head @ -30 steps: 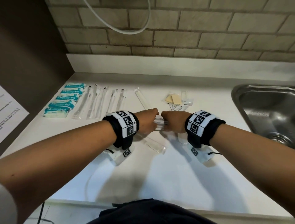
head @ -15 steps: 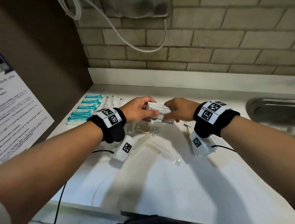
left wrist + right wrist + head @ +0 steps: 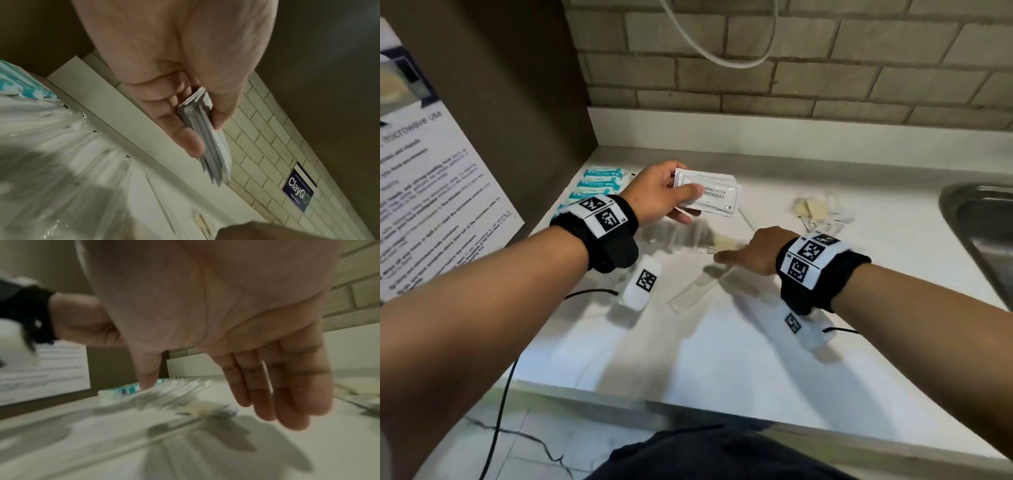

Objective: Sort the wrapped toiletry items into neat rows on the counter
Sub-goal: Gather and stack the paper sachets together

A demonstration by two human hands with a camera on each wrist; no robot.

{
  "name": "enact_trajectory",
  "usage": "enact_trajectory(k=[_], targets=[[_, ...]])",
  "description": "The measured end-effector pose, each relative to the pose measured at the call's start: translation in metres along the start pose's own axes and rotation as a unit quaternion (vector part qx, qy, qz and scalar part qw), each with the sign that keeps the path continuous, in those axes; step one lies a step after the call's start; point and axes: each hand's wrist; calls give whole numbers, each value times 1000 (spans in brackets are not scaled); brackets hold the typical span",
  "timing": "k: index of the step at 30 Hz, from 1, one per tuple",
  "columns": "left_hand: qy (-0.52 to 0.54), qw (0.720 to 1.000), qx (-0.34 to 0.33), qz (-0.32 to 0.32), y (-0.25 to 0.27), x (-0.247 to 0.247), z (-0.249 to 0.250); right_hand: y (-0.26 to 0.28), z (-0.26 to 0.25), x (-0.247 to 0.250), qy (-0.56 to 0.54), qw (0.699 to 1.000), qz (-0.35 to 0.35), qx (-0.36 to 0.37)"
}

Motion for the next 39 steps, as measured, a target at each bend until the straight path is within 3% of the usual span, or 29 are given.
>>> enact_trajectory(k=[4,9,13,19,24,32,39], targets=[[-5,1000,2,-30,1,5,-1,1,-29,-25,6,999,39,-38],[-10,997,0,-76,3,3,-13,5,-49,-42,45,992,31,-112],[8,996,-2,-91,3,9,-22,18,-46,-30,21,997,-13,-71],[-2,993,-14,-117,3,16,-23,58,-32,-10,164,985,-54,10],[-6,992,-23,-127,-2,8,-21,79,-20,2,170,982,-69,35],[17,995,-24,-97,-26,-23,-14,11,37,-17,22,997,-45,-61],[12,996,-32,-77,-50,-46,0,-24,88,29,-123,985,-6,-123]])
Point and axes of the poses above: each hand's wrist, its own y-axis away from the middle knuckle, its own x-axis out of the back of the hand, z = x × y, and after that the axes turned 10 degrees about y, right-handed
